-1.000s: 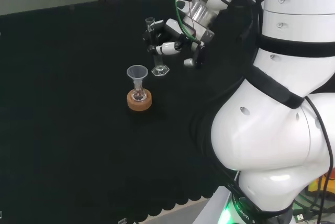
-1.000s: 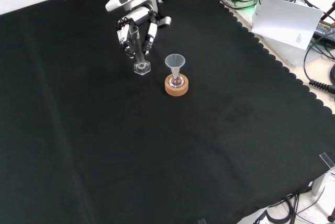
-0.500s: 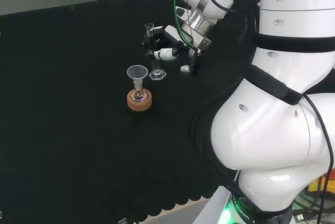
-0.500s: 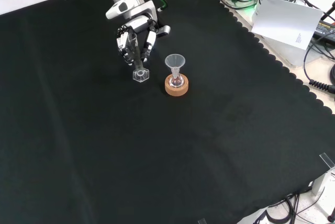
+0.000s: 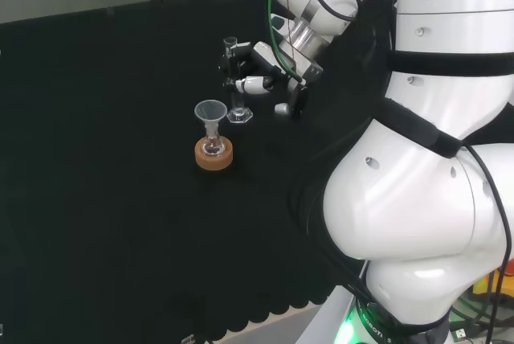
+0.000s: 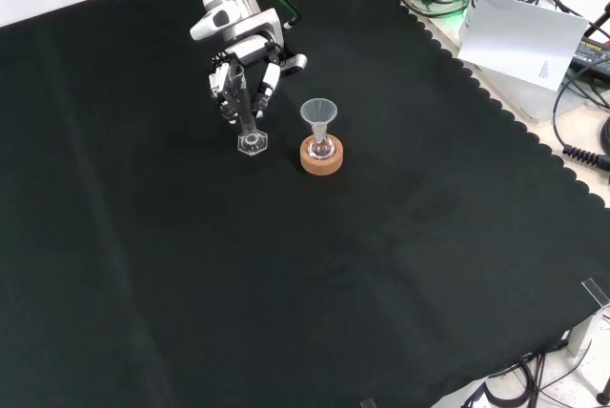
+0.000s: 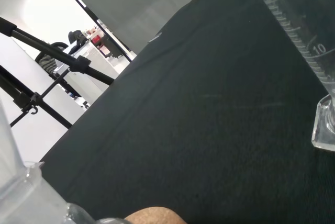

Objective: Put the graduated cylinder back on the table.

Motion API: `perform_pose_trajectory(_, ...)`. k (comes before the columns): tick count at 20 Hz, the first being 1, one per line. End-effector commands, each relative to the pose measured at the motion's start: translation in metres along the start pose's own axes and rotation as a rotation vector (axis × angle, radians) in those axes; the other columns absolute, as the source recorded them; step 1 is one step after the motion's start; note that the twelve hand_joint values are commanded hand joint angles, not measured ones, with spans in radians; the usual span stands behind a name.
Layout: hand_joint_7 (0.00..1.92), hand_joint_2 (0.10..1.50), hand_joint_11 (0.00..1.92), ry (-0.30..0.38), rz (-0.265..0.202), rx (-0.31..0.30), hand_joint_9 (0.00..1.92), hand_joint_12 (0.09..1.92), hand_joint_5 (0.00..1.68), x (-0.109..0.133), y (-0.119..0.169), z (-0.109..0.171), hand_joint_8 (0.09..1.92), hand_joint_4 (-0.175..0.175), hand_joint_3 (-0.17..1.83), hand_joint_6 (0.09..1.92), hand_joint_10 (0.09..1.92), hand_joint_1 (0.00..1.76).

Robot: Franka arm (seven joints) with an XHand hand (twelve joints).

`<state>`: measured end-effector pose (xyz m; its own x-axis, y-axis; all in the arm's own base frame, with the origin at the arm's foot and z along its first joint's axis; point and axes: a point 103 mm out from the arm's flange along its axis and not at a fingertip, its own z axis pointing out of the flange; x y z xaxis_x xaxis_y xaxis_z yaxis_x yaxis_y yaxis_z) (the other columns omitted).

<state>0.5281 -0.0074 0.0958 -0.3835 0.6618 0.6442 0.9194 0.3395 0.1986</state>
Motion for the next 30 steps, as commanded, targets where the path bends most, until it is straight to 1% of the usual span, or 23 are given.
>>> perform_pose_trajectory(1,0.99,1.12,1.16,0.004,0.001,-0.006,1.49,0.78,0.95,-0.0008,-0.0003,0.0013,1.02,-0.175,0.0,1.03,0.09,1.26)
perform_pose_trajectory(4,0.98,1.12,1.15,-0.001,0.008,-0.016,1.48,0.79,0.94,-0.0002,-0.0015,0.0017,1.04,-0.175,0.0,1.05,0.09,1.26)
perform_pose_trajectory(8,0.96,1.13,1.14,-0.009,0.005,-0.025,1.46,0.8,0.92,0.0021,-0.005,0.0016,1.06,-0.175,0.0,1.07,0.09,1.25)
perform_pose_trajectory(9,0.92,1.12,1.14,-0.01,0.004,-0.024,1.36,0.81,0.93,0.0024,-0.0052,0.0016,1.09,-0.175,0.0,1.05,0.28,1.3)
perform_pose_trajectory(10,0.88,1.11,1.13,-0.012,0.003,-0.023,1.25,0.82,0.93,0.0026,-0.0054,0.0018,1.13,-0.175,0.0,1.05,0.53,1.33)
perform_pose_trajectory(11,0.84,1.12,1.12,-0.009,0.003,-0.022,1.18,0.83,0.91,0.0025,-0.0055,0.0019,1.17,-0.175,0.0,1.07,0.71,1.35)
perform_pose_trajectory(12,0.81,1.12,1.11,-0.004,0.003,-0.02,1.14,0.85,0.9,0.0024,-0.0054,0.002,1.21,-0.175,0.0,1.09,0.82,1.36)
perform_pose_trajectory(13,0.83,1.14,1.1,-0.001,0.002,-0.019,1.13,0.87,0.88,0.0023,-0.0055,0.0022,1.2,-0.175,0.0,1.13,0.75,1.32)
perform_pose_trajectory(15,0.86,1.16,1.1,0.002,0.0,-0.013,1.18,0.89,0.85,0.0022,-0.0054,0.0017,1.19,-0.175,0.0,1.17,0.52,1.26)
perform_pose_trajectory(17,0.91,1.15,1.1,0.002,0.001,-0.008,1.23,0.88,0.83,0.0018,-0.0055,0.0012,0.89,-0.091,-0.04,0.94,0.33,1.26)
perform_pose_trajectory(18,0.93,1.15,1.1,0.004,0.002,-0.006,1.25,0.87,0.84,0.0015,-0.0056,0.001,0.76,-0.068,-0.06,0.84,0.27,1.25)
perform_pose_trajectory(19,0.96,1.16,1.1,0.007,0.002,-0.004,1.27,0.86,0.85,0.0011,-0.0058,0.0011,0.67,-0.057,-0.11,0.77,0.21,1.25)
perform_pose_trajectory(21,0.98,1.18,1.1,0.014,0.002,0.0,1.29,0.85,0.86,0.0006,-0.006,0.0009,0.59,-0.049,-0.16,0.71,0.16,1.25)
perform_pose_trajectory(24,0.96,1.17,1.1,0.033,-0.002,0.004,1.28,0.86,0.85,0.0,-0.0059,-0.0007,0.56,-0.045,-0.17,0.69,0.14,1.23)
perform_pose_trajectory(26,0.92,1.15,1.04,0.036,-0.001,0.008,1.27,0.91,0.83,-0.0002,-0.0056,-0.0023,0.56,-0.042,-0.17,0.68,0.11,1.19)
perform_pose_trajectory(30,0.8,1.1,0.88,0.039,0.013,0.018,1.19,1.04,0.74,-0.0004,-0.0045,-0.0063,0.58,-0.034,-0.17,0.69,0.09,1.13)
